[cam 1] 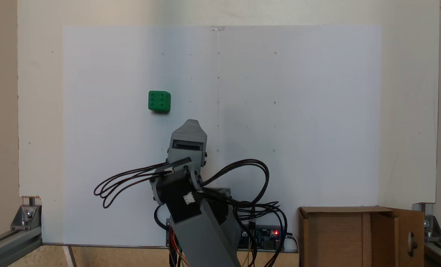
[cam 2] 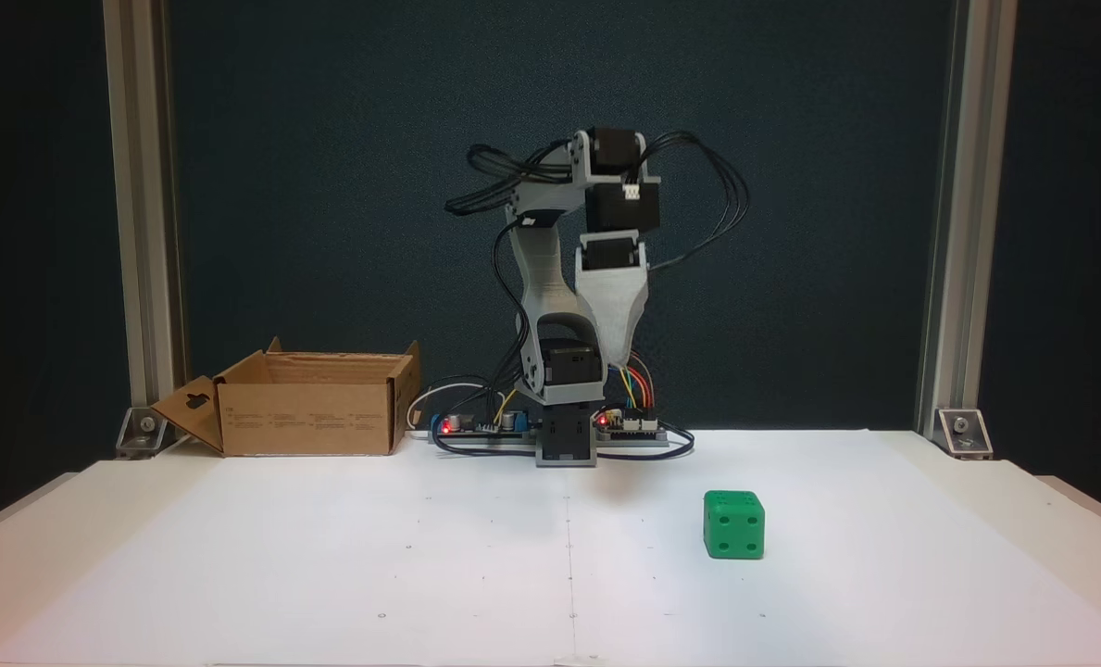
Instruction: Grasp a green dice and put it in the bin.
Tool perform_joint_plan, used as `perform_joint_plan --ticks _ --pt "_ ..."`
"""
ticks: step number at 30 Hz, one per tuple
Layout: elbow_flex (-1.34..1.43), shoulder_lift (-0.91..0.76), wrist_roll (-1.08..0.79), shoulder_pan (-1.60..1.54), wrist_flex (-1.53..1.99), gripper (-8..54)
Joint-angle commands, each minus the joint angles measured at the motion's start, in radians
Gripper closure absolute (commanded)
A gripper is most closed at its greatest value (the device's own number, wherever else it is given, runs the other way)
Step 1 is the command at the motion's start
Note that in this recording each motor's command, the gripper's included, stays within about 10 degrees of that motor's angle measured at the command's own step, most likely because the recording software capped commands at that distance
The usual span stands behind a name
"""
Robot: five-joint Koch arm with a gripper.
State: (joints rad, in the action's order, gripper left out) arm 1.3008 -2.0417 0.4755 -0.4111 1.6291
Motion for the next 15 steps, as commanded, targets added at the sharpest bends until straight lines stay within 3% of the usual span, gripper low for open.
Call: perform_joint_plan --ticks 1,15 --pt "-0.109 0.005 0.078 -0.021 0.052 8.2" --pt "-0.255 0.114 0.130 -0.152 0.058 8.2"
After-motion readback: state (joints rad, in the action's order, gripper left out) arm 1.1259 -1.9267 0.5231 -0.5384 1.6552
